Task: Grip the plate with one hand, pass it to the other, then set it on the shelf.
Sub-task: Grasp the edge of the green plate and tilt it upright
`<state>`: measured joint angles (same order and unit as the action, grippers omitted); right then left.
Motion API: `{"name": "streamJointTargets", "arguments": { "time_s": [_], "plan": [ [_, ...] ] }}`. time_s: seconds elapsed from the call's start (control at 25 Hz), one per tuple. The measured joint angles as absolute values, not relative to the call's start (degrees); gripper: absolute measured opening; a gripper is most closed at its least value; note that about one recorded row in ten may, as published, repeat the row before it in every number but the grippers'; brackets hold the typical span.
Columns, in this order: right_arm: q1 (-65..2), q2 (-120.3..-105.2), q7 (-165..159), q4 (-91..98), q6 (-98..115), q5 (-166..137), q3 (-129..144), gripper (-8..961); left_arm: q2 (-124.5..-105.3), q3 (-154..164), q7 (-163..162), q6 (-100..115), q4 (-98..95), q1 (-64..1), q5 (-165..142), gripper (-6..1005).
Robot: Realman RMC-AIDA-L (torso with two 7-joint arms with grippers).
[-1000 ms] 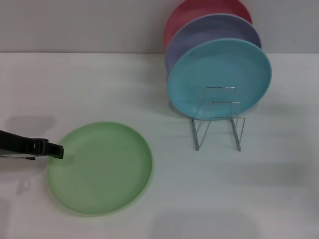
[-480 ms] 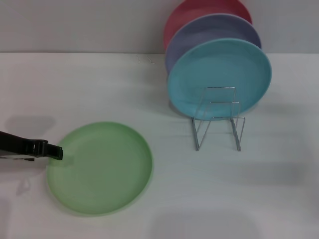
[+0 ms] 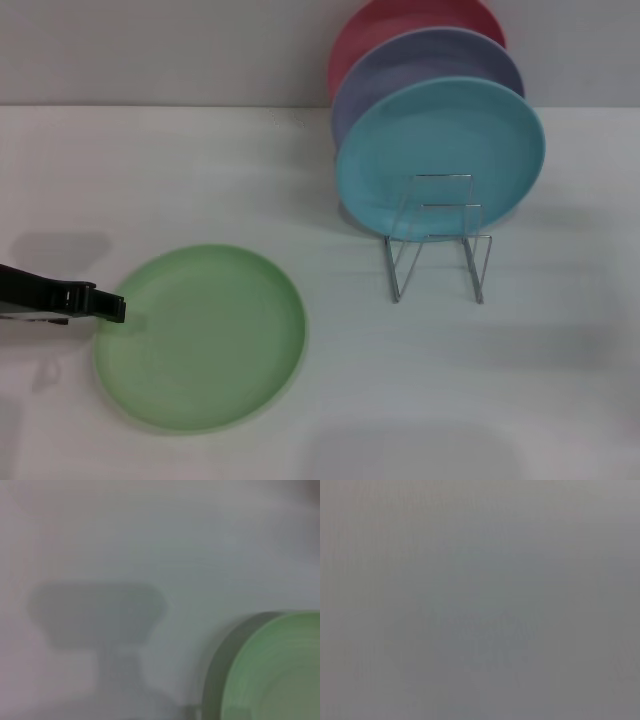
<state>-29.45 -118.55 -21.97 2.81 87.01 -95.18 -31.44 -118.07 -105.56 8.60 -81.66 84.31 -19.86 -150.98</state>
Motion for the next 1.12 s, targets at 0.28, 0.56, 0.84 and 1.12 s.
{"name": "streamJointTargets", "arguments": {
  "time_s": [0.28, 0.56, 0.84, 1.12],
  "plan": [
    [-29.7, -118.36, -22.0, 2.9, 87.0, -95.2, -31.6, 741, -118.03, -105.6, 8.8, -81.8, 84.2, -20.0, -151.0, 666],
    [-30.1, -118.32, -22.0, 3.3, 86.0, -95.2, -31.6, 741, -118.07, -105.6, 8.9, -82.1, 84.5, -20.1, -151.0, 661],
    [-30.1, -118.3, -22.0, 3.3, 85.9, -95.2, -31.6, 742, -118.12, -105.4, 8.7, -83.0, 84.5, -20.4, -151.0, 655],
    [-30.2, -118.3, -22.0, 3.5, 86.0, -95.2, -31.6, 741, -118.22, -104.6, 8.4, -83.0, 84.2, -20.4, -151.9, 650]
  ]
}}
